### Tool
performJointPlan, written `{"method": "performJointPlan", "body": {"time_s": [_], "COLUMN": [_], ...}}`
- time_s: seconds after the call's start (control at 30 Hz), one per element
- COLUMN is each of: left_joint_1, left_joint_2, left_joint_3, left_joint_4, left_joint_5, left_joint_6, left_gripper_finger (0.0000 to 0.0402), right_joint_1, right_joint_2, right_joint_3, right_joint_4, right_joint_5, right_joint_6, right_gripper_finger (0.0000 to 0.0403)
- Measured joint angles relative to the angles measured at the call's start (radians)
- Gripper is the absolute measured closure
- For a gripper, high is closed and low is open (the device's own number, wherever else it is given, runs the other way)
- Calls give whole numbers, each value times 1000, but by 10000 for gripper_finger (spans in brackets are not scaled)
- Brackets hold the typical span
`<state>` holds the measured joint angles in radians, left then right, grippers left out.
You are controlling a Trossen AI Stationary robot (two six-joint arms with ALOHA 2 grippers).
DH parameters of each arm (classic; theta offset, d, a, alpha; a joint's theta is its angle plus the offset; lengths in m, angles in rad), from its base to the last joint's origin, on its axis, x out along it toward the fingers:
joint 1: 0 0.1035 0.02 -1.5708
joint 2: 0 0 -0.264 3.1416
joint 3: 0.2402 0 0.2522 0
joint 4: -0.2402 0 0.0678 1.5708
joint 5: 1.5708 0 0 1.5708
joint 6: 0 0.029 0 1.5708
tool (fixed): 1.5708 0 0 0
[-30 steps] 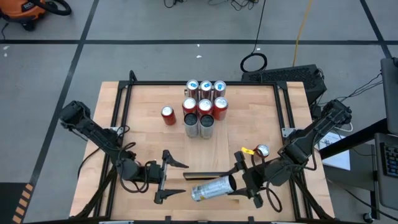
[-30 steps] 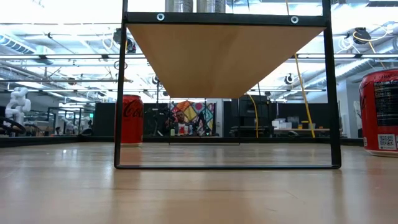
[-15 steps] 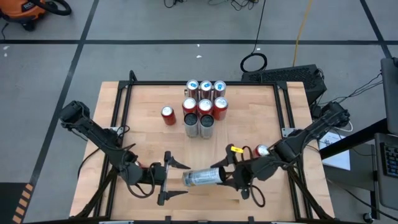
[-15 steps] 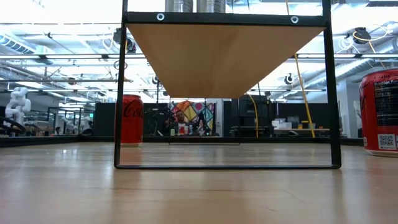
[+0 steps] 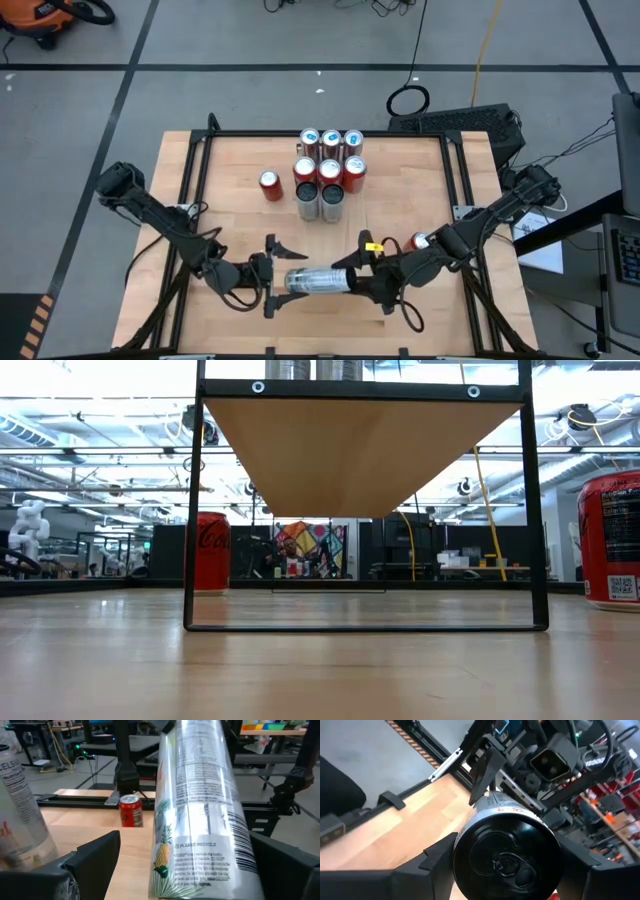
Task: Place canned beverage on shelf
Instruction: Put the white yellow soda can on the shelf aligned with the other white yellow soda can
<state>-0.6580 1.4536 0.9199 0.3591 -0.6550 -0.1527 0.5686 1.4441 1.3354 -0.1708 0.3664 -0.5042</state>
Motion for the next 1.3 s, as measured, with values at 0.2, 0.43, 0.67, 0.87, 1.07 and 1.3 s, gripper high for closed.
{"method": "performJointPlan", "body": {"time_s": [0.2,0.43,0.67,0.87,1.07,1.3], "left_joint_1": [4,3,3,3,3,3], "left_joint_2": [0,0,0,0,0,0], "left_joint_3": [0,0,0,0,0,0], "left_joint_4": [-14,-13,-11,-14,-13,2], "left_joint_5": [22,40,52,51,51,48], "left_joint_6": [-20,-26,-25,-15,-19,19], "left_gripper_finger": [8,42,114,156,151,150], "right_joint_1": [-6,-5,-6,-7,-7,-7], "right_joint_2": [0,10,13,13,13,13], "right_joint_3": [0,0,0,0,0,0], "right_joint_4": [2,-1,-4,-6,-6,0], "right_joint_5": [-1,-3,0,0,0,-1], "right_joint_6": [-85,-210,-254,-268,-260,-228], "right_gripper_finger": [172,172,172,172,171,146]}}
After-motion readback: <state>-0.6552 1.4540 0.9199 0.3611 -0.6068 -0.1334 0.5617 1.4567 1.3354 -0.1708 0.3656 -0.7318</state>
